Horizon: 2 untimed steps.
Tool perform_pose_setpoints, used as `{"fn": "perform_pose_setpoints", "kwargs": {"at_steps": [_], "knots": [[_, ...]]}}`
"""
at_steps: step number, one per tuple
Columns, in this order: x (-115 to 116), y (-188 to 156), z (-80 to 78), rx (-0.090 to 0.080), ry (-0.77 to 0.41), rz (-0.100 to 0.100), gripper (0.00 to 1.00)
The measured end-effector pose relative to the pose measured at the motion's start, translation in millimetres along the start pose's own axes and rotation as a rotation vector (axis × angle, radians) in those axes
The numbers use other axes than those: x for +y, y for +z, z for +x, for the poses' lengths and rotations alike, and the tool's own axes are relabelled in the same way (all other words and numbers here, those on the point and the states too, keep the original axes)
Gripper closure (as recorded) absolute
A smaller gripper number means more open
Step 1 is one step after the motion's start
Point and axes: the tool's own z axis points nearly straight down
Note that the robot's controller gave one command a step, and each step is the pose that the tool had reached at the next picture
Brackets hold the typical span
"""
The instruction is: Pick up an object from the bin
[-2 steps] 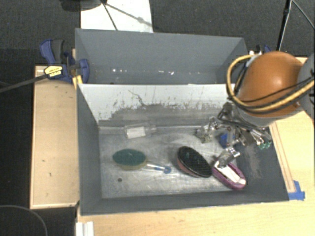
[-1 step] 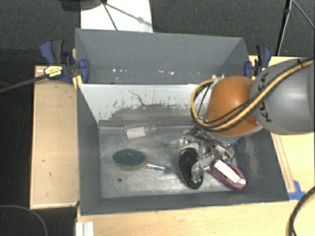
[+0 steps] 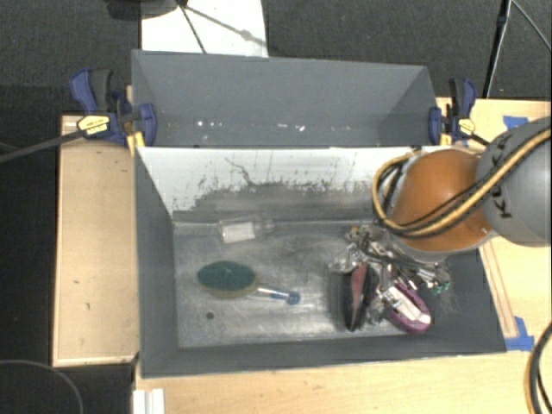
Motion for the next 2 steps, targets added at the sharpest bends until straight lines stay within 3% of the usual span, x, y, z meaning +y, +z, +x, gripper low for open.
{"fn": "perform_pose_setpoints", "kwargs": {"at_steps": [1,2], "knots": [[0,-1,-1.5,-0.003,-0.003,0.002,1.00],[38,-169,-9.9,-0.008,0.004,0.003,1.00]]}}
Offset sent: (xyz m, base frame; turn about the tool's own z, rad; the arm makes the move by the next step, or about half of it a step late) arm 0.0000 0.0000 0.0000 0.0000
